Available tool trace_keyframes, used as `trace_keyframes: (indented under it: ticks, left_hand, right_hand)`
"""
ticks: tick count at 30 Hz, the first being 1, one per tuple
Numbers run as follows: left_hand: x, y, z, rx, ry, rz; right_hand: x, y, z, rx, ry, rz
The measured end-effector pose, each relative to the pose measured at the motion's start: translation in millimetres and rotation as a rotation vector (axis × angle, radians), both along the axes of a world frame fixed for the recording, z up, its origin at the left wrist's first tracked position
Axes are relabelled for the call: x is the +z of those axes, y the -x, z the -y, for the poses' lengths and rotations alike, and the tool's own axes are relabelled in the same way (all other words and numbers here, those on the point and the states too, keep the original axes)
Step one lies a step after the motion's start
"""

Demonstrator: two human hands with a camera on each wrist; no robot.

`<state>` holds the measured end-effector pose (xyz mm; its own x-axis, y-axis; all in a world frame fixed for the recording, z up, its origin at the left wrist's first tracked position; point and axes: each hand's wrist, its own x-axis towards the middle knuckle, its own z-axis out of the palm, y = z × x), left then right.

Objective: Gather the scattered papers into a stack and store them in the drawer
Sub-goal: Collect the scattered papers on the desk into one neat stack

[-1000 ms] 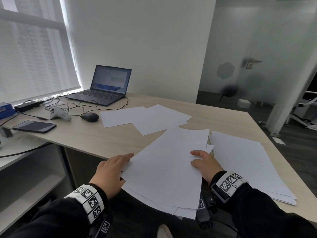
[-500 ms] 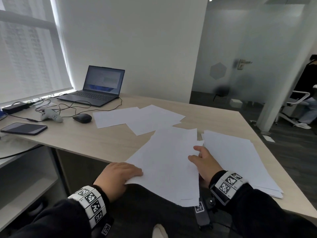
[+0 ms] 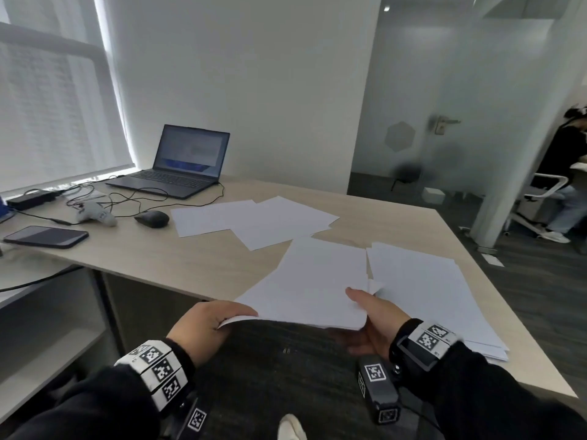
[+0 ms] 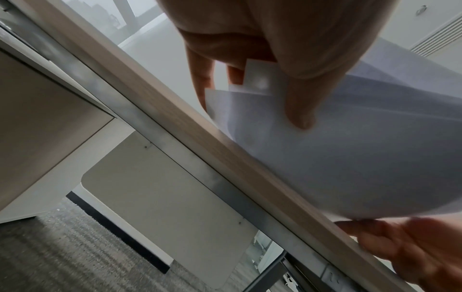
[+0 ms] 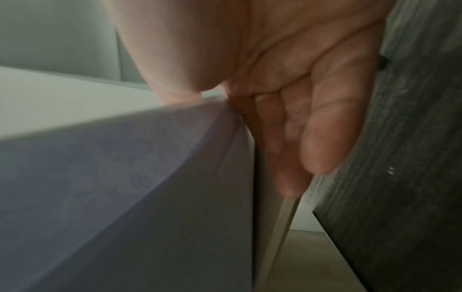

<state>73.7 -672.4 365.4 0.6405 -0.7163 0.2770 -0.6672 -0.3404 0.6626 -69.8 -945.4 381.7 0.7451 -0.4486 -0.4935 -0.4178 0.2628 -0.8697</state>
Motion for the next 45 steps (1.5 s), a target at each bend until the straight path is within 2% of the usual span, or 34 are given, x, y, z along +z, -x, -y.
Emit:
trace_keyframes:
  ticks: [4,7,10,12,17,23,25,32,37,42,45]
  left_hand:
    - [-0.3,1.8,-4.1,-0.041,-0.140,0.035]
    - [-2.1,-3.0,-4.4,-0.066,-0.310,0.041]
    - [2.5,-8.1,4.3,-0.096,-0.435,0.051]
    - [10.9,-10.3,14.3,-0.028,-0.388,-0.007]
    - [35.1,-14.7,65.1,0.159,-0.108,-0.196]
    - [38.7,-7.8,143.5,0.100,0.023,-0.704]
    - [34.6,-3.2,161.7,0.051,0.076,-0.799]
    - [18.8,10.7,211.9,-0.033,0.031,-0.738]
    - [15.6,19.8,231.6,-0.078,-0.018,-0.646]
    - [48.1,25.6,237.1,-0.047,0.210,-0.591]
    - [75.1,21.1,241.8,-0.012,0.367,-0.468]
  right_hand:
    - [-1.4,-1.2,-2.3,-0.116,-0.020,0.098]
    - [4.5,0.8,0.4,-0.110,0.166,0.080]
    - [12.1,6.5,9.7,-0.021,0.365,0.135]
    - [23.5,16.6,12.4,0.002,0.408,0.202]
    - [45.9,44.0,30.2,-0.001,0.574,0.295]
    - [53.7,75.5,60.3,-0.001,0.581,0.358]
    - [49.4,82.3,74.7,-0.055,0.538,0.341]
    - [16.7,99.2,119.7,-0.141,0.338,0.178]
    - [1.8,100.8,132.7,-0.127,0.352,0.114]
    - [26.6,95.3,147.0,-0.188,0.465,0.239]
    - [59.9,84.2,155.4,-0.230,0.523,0.353]
